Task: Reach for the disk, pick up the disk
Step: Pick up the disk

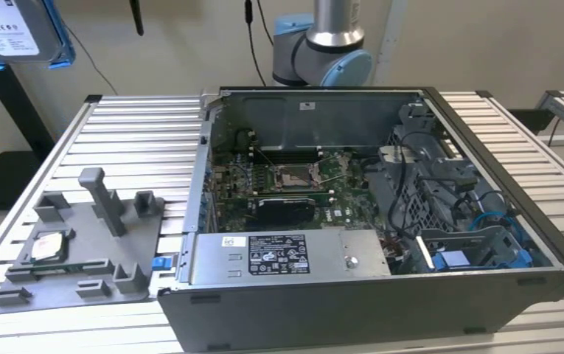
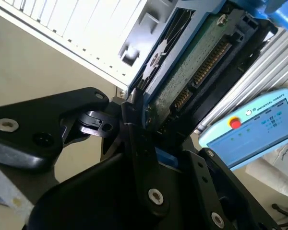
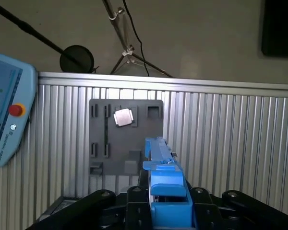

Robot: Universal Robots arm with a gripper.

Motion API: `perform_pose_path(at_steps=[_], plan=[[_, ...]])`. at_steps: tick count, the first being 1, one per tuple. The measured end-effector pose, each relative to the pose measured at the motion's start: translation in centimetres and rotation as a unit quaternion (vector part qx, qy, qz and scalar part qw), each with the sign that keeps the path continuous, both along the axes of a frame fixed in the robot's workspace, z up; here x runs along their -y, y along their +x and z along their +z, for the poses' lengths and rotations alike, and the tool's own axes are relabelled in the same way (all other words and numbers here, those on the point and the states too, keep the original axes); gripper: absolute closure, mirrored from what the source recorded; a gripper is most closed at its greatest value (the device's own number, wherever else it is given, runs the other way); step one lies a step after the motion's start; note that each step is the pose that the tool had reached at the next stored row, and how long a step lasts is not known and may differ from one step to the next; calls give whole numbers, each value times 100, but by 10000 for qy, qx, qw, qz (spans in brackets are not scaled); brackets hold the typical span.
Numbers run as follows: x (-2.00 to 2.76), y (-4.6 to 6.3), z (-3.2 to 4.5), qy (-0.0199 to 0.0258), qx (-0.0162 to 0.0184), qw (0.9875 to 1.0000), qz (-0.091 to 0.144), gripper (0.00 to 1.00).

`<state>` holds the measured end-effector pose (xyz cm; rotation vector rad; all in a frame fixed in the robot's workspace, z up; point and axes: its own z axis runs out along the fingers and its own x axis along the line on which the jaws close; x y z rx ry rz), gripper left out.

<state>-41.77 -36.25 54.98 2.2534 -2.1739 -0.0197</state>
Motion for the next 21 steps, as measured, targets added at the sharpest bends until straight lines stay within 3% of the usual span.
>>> perform_pose_path(at_steps=[21], plan=[[2,947,-4,0,-31,10000,0,100]])
